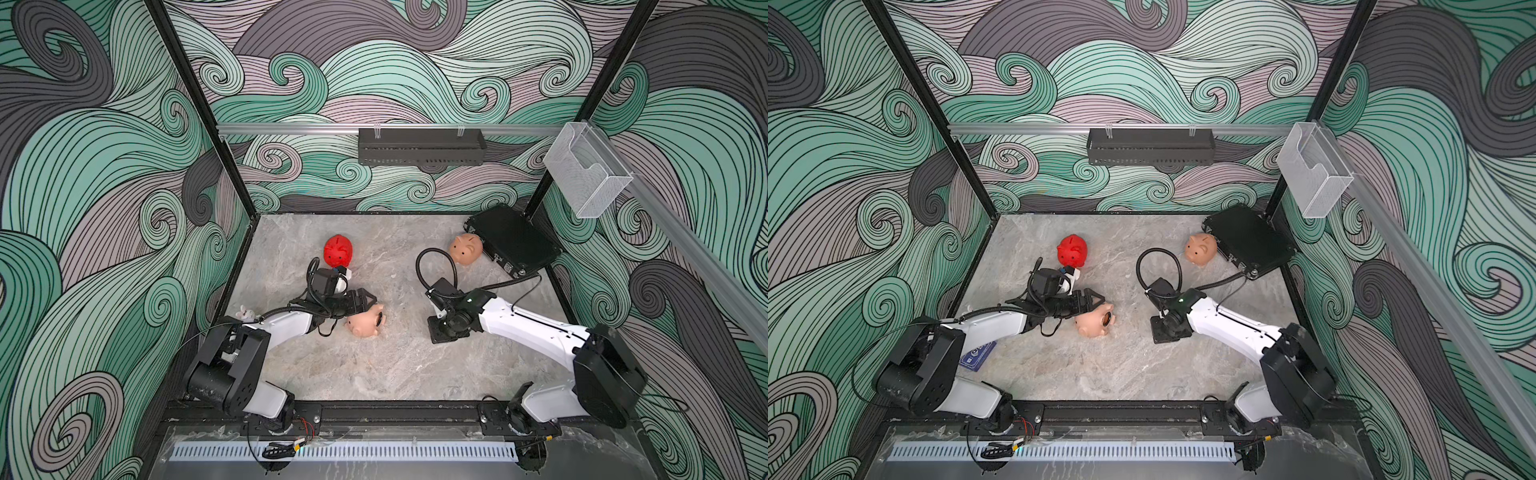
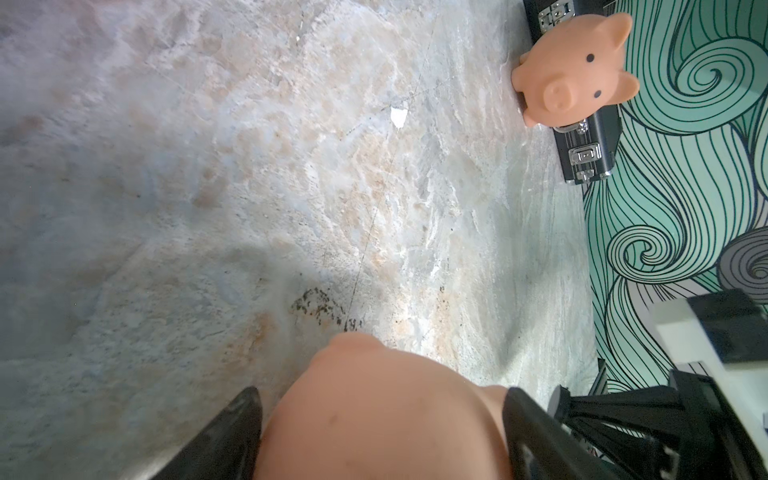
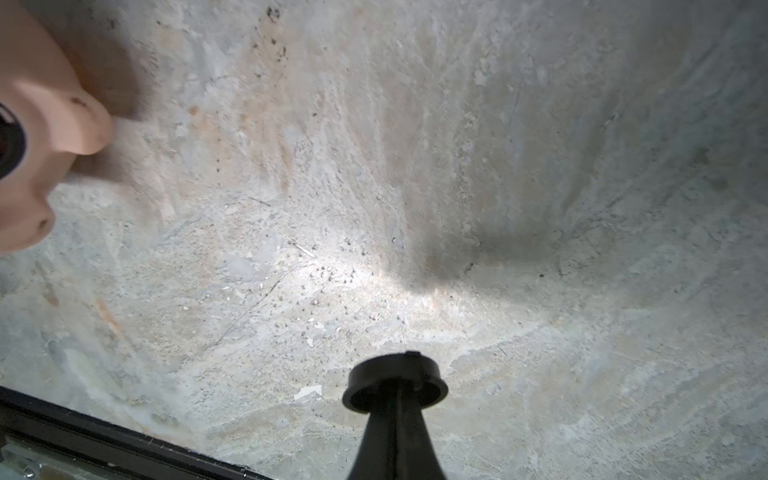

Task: Open piggy banks
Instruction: Place the lid at the center of the board.

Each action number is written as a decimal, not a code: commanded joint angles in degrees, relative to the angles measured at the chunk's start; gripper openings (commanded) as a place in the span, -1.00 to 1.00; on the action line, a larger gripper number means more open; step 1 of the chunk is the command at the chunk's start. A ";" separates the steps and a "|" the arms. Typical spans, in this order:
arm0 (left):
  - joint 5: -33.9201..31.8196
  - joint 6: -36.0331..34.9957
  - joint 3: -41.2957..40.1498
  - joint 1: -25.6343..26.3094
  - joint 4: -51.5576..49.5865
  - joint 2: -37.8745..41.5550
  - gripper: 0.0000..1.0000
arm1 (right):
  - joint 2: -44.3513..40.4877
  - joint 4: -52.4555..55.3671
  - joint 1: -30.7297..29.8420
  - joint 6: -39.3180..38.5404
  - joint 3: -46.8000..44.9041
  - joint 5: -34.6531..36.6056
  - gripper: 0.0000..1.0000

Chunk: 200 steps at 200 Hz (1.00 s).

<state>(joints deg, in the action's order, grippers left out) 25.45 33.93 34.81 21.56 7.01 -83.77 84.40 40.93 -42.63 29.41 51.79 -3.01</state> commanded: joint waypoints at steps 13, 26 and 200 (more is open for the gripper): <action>-2.50 -0.11 -1.61 1.21 -9.82 -1.06 0.72 | 4.60 1.86 -0.26 -1.40 2.48 1.20 -1.00; -2.56 0.08 -1.81 1.29 -9.81 -0.63 0.71 | 6.39 1.83 -0.35 -1.41 3.03 1.05 -1.00; -2.73 2.10 -1.71 1.29 -9.55 1.85 0.73 | -7.73 -1.21 -2.30 -0.37 0.80 16.49 -0.10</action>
<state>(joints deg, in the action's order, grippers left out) 24.38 35.46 34.59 22.04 4.05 -81.23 82.81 40.71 -44.53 28.95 54.43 5.19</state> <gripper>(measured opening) 0.866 0.441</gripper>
